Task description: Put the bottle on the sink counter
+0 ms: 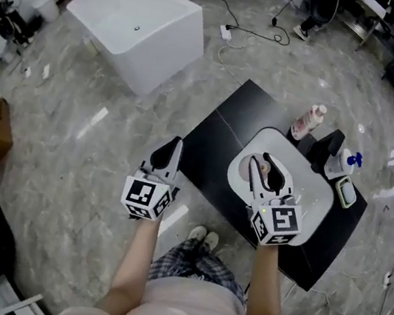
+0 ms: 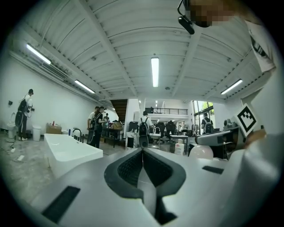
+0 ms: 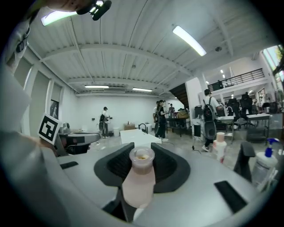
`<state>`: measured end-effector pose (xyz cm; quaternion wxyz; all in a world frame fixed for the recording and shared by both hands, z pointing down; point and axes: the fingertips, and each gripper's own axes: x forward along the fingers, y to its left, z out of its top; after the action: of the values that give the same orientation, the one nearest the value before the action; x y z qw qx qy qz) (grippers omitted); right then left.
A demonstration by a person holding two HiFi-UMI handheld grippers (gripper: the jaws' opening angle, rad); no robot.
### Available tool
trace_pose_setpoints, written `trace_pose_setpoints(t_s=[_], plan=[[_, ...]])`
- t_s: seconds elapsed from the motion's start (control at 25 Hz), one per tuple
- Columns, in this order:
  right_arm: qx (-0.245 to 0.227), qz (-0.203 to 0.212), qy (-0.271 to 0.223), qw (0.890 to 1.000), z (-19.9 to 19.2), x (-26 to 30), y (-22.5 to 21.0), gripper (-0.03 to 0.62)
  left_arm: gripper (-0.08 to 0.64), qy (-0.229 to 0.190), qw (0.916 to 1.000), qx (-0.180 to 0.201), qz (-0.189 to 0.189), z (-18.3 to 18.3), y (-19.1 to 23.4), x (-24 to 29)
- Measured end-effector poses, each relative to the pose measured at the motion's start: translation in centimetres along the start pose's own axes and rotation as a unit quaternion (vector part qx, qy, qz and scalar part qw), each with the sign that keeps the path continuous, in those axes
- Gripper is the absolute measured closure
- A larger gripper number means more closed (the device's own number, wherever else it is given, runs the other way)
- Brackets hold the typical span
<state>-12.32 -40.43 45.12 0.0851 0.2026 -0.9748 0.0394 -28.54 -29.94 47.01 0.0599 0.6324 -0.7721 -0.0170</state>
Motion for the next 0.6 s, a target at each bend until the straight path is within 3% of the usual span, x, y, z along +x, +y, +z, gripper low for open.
trace_pose_setpoints(t_s=[0.36,0.6], plan=[[-0.018,0.100,0.015,0.995,-4.1,11.4,7.7,0.459,0.532,0.006,0.9989,-0.006,0.047,-4.6,6.6,1.7],[-0.018,0.127,0.035,0.991,-8.6,15.9,10.9,0.459,0.532,0.002,0.9978,-0.018,0.064,-8.1,9.0,1.8]])
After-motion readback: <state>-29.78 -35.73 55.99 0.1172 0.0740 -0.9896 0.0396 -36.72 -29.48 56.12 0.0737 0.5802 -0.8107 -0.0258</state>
